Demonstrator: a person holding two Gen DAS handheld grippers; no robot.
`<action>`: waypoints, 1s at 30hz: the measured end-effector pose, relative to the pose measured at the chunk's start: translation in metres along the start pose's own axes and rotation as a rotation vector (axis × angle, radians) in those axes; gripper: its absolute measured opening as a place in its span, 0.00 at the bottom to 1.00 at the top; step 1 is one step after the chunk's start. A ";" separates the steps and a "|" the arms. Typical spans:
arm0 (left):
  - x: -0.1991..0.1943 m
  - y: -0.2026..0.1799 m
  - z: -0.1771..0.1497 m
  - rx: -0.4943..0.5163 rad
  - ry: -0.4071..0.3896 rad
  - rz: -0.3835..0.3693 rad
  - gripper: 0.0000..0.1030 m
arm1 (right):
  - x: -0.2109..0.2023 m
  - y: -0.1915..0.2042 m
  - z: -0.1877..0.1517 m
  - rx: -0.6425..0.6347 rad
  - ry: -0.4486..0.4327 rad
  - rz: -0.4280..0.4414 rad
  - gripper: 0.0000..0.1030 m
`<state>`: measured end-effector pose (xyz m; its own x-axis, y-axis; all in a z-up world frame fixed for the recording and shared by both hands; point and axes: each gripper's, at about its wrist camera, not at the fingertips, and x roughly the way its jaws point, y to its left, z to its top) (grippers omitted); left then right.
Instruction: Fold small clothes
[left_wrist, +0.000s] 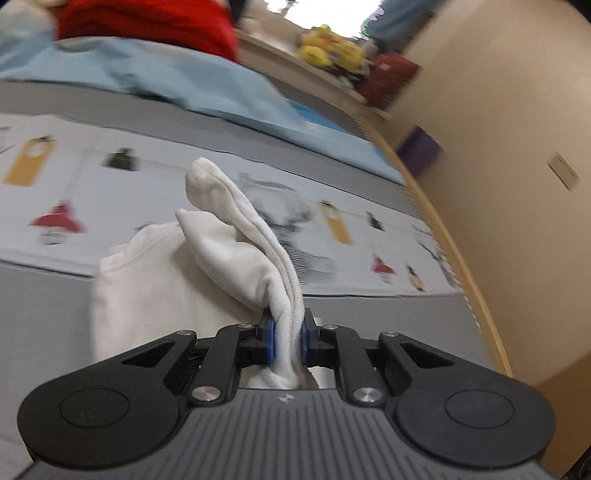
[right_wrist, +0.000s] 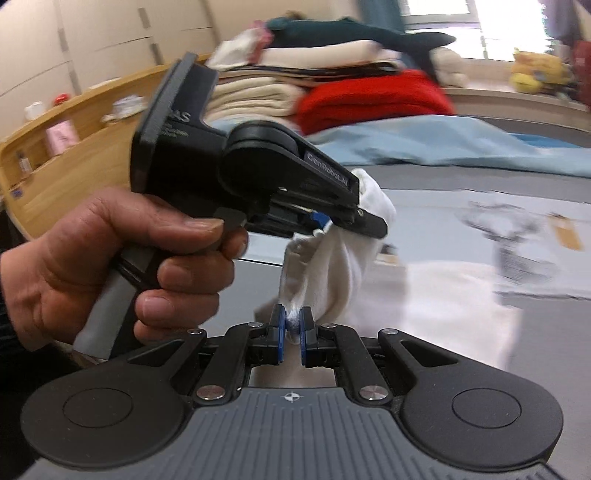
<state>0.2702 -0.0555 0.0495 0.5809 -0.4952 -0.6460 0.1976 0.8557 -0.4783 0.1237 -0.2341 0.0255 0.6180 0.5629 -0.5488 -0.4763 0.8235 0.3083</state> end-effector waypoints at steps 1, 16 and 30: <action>0.007 -0.012 -0.003 0.017 -0.001 -0.010 0.13 | -0.007 -0.011 -0.003 0.008 0.005 -0.039 0.07; 0.006 0.005 -0.007 0.076 0.070 -0.053 0.31 | 0.006 -0.102 -0.019 0.361 0.169 -0.430 0.10; 0.054 0.047 -0.076 0.342 0.405 0.027 0.30 | 0.043 -0.129 -0.027 0.584 0.168 -0.347 0.03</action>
<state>0.2509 -0.0536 -0.0528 0.2515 -0.4330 -0.8656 0.4723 0.8355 -0.2808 0.1946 -0.3180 -0.0586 0.5459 0.2805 -0.7895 0.1745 0.8836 0.4345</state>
